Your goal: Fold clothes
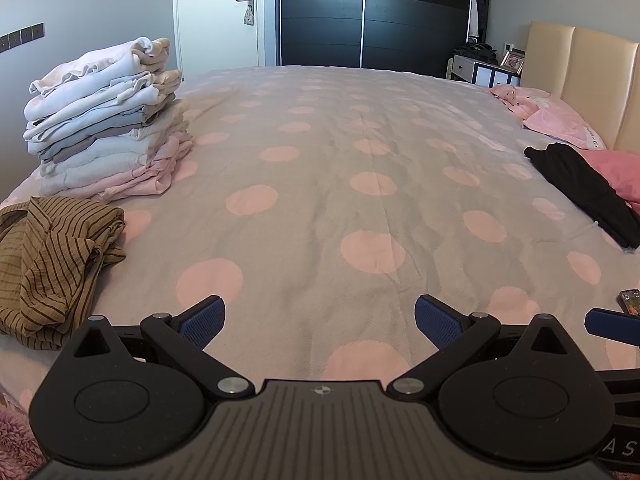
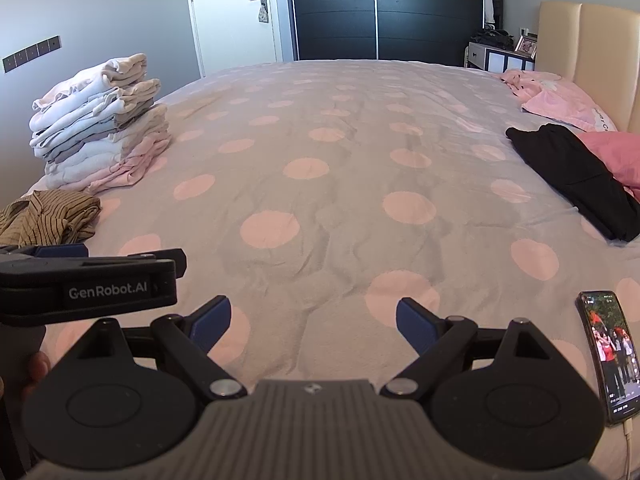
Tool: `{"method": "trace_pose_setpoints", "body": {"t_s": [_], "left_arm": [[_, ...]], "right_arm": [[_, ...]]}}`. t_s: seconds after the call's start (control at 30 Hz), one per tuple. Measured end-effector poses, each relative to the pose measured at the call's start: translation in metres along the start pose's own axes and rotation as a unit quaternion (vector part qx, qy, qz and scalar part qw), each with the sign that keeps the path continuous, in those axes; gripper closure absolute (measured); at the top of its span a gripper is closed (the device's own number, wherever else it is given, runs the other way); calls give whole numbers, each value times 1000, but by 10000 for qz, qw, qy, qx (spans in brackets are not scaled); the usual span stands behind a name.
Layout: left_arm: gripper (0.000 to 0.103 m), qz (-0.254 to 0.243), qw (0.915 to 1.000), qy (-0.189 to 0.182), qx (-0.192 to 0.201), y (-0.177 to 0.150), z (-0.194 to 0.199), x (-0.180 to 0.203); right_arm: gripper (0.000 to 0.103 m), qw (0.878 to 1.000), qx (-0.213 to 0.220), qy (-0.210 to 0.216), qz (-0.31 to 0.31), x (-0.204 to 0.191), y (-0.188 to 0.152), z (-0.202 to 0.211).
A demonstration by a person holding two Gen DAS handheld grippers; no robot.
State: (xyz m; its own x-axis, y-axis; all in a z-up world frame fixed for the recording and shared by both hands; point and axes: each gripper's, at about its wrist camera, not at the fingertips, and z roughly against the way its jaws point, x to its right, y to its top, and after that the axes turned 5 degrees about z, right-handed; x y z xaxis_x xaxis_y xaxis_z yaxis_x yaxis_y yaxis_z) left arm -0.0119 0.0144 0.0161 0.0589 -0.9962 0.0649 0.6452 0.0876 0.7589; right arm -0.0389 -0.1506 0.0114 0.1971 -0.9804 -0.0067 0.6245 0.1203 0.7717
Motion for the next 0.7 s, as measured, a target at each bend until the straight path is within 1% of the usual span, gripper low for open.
{"method": "trace_pose_setpoints", "body": {"t_s": [0.17,0.27,0.37,0.7], "left_arm": [[0,3,10000,10,-3,0,-1,-1],[0,4,10000,11,0,0,-1,-1],[0,-13,10000,24,-8,0,-1,-1],[0,-32,10000,10,22,0,-1,-4]], "right_arm": [[12,9998,64,-134,129,-4,1,1],[12,10000,57,-19,61,-3,1,1],[12,9999,15,45,123,-5,1,-1],[12,9998,-10,121,150,-7,-1,0]]}}
